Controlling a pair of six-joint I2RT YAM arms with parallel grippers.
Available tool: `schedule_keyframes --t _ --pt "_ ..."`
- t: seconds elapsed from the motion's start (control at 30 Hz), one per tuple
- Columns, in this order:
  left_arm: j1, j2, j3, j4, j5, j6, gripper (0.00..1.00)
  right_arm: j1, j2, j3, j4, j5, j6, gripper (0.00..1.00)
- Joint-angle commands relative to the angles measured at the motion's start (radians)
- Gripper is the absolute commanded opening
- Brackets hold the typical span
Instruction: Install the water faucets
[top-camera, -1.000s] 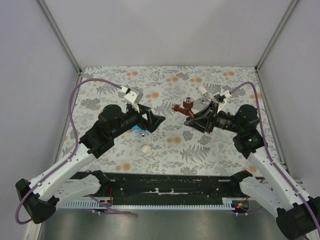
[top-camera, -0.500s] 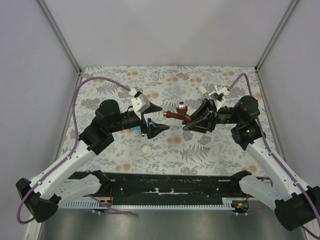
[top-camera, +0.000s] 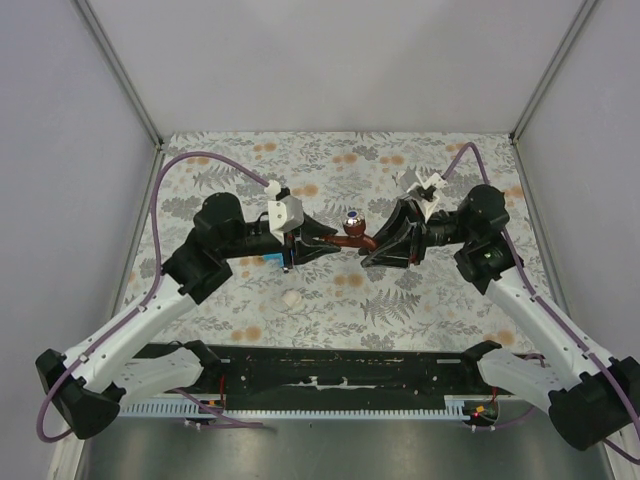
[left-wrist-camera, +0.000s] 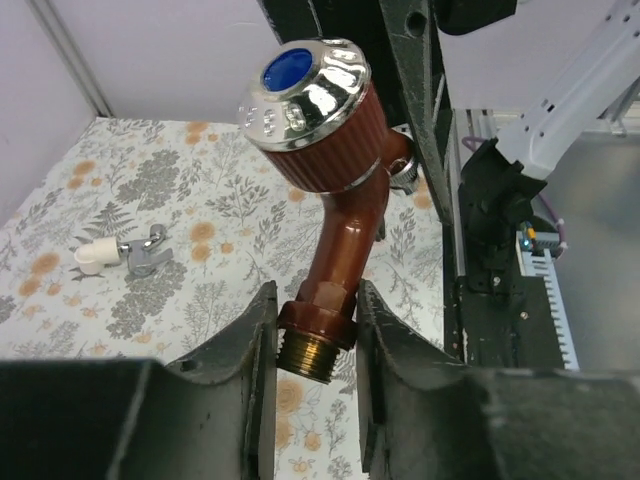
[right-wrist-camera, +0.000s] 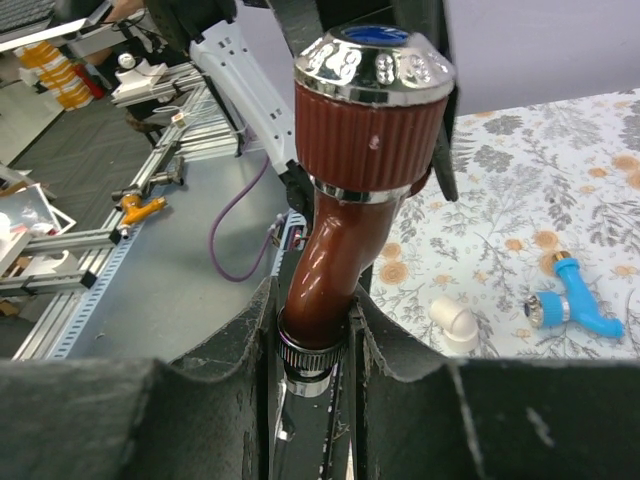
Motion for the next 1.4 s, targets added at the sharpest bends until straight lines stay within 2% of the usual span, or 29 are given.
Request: schedule_keyframes --t 0.0,0.03,0.07,0.13,0.2,0.23,0.37,0.43,0.53,0.6,0.67,0.73,0.8,0.97,1.03,1.17,1.27,1.37 --pt "0.006 -0.026 0.031 -0.045 0.0 0.067 0.09 0.004 0.008 0.061 -0.004 -0.011 -0.015 0.04" --pt "0.006 -0.032 0.027 -0.044 -0.026 0.064 0.02 0.003 0.013 0.066 -0.019 -0.008 -0.015 0.1" --pt "0.006 -0.042 0.017 -0.036 -0.055 0.058 0.02 0.004 0.019 0.075 -0.047 0.004 -0.017 0.18" --pt "0.006 -0.06 -0.004 -0.017 -0.144 0.04 0.02 0.003 0.03 0.095 -0.149 0.046 -0.043 0.41" --pt "0.006 -0.083 -0.03 -0.001 -0.254 0.026 0.02 0.004 0.042 0.109 -0.25 0.131 -0.052 0.69" --pt "0.006 -0.089 -0.039 0.006 -0.314 0.023 0.02 0.003 0.05 0.109 -0.295 0.171 -0.052 0.97" --pt "0.007 -0.108 -0.07 0.014 -0.48 0.021 0.02 -0.008 0.053 0.098 -0.37 0.231 -0.052 0.98" --pt "0.007 -0.109 -0.075 0.01 -0.503 0.017 0.02 -0.009 0.036 0.088 -0.412 0.358 -0.022 0.98" --pt "0.007 -0.117 -0.075 0.011 -0.517 0.015 0.02 -0.009 -0.024 0.04 -0.485 0.646 -0.018 0.98" --pt "0.007 -0.12 -0.076 0.008 -0.524 0.018 0.02 -0.019 -0.054 -0.021 -0.504 0.736 0.003 0.98" --pt "0.007 -0.126 -0.081 0.01 -0.524 0.023 0.02 -0.045 -0.038 -0.032 -0.525 0.685 0.002 0.98" --pt "0.007 -0.129 -0.087 0.014 -0.526 0.024 0.02 -0.071 0.04 0.014 -0.553 0.486 0.015 0.98" --pt "0.006 -0.129 -0.084 0.007 -0.525 0.024 0.02 -0.072 0.126 0.095 -0.617 0.358 0.002 0.98" --pt "0.007 -0.154 -0.087 0.007 -0.518 0.031 0.02 -0.092 0.261 0.152 -0.689 0.291 -0.003 0.98" --pt "0.007 -0.161 -0.09 0.007 -0.528 0.038 0.02 -0.091 0.304 0.208 -0.854 0.368 -0.105 0.98" --pt "0.007 -0.163 -0.088 0.002 -0.531 0.044 0.02 -0.086 0.324 0.328 -1.086 0.628 -0.244 0.98" --pt "0.007 -0.166 -0.088 0.002 -0.531 0.049 0.02 -0.072 0.283 0.39 -1.153 0.898 -0.294 0.98" --pt "0.007 -0.169 -0.088 0.0 -0.531 0.049 0.02 -0.068 0.203 0.428 -1.147 1.081 -0.319 0.98"
